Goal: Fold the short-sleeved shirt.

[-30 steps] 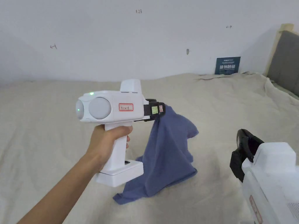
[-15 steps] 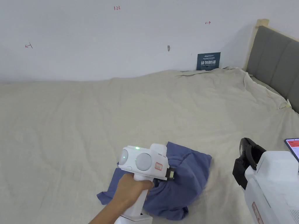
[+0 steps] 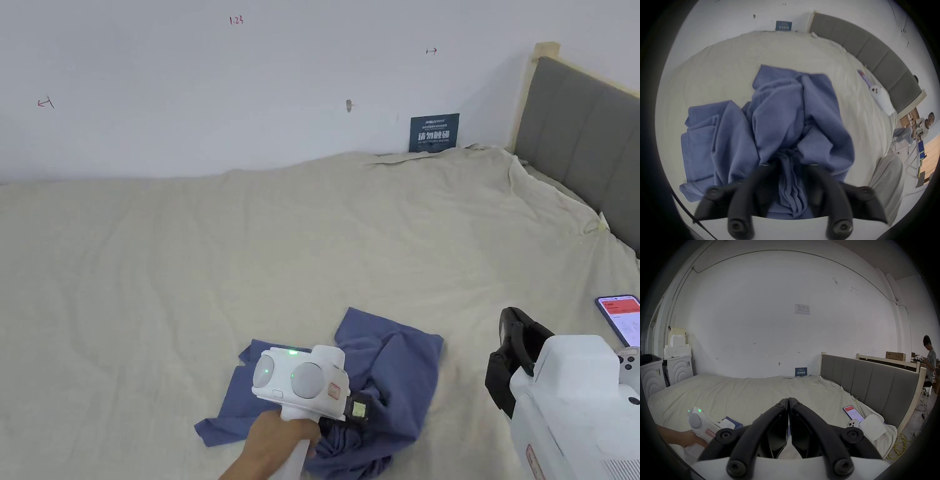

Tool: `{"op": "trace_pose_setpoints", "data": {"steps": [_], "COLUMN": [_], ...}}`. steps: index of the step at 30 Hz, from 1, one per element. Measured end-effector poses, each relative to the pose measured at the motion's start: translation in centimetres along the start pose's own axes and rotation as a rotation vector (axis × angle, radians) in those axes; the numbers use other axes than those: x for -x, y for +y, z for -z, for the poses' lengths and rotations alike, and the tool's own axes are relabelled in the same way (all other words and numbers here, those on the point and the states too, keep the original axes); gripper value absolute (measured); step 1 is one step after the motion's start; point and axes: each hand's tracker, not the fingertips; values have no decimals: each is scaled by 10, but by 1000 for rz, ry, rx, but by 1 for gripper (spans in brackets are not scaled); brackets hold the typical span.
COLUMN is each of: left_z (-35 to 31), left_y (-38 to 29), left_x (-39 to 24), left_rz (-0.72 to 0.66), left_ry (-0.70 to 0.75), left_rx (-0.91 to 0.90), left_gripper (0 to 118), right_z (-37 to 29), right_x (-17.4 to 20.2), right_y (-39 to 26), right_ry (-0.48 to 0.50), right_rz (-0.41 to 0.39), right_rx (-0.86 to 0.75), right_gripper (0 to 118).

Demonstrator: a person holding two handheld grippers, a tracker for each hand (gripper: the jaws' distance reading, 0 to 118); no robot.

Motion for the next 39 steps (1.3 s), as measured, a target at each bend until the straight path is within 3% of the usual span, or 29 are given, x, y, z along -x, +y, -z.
{"op": "trace_pose_setpoints", "data": {"steps": [2,3,4,12,19,24,27,29,31,32,39], "left_z": [-19,-33,-45,-166,-221,-223,-224,-225,-224,-223,-225], "left_y": [2,2,2,-17,-72,-106,-120,-126,-130,-132,-133], "left_x": [1,1,1,15,30,42,51,57,63,64,72], "left_rz": [-30,-33,-29,-25,11,124,115,95,63,61,-7], "left_ry": [4,12,15,120,515,686,689,682,673,675,671], "left_rx": [-61,-120,-190,-676,-1027,-1071,-1067,-1057,-1048,-1045,-1038], "left_gripper": [104,116,118,118,116,114,94,62,10,2,0], "right_z": [-1,-2,-2,-8,-8,-12,-13,-14,-13,-13,-14], "right_x": [1,3,3,14,16,24,26,28,27,28,32], "right_y": [3,6,8,25,24,24,22,22,19,18,20], "right_ry": [0,1,2,17,38,50,57,62,64,65,65], "right_rz": [1,3,3,-9,-13,-11,-11,-11,-13,-14,-12], "right_rx": [-3,-5,-7,-55,-75,-77,-75,-74,-73,-73,-70], "right_gripper": [1,1,1,1,1,1,1,1,1,1,1]}}
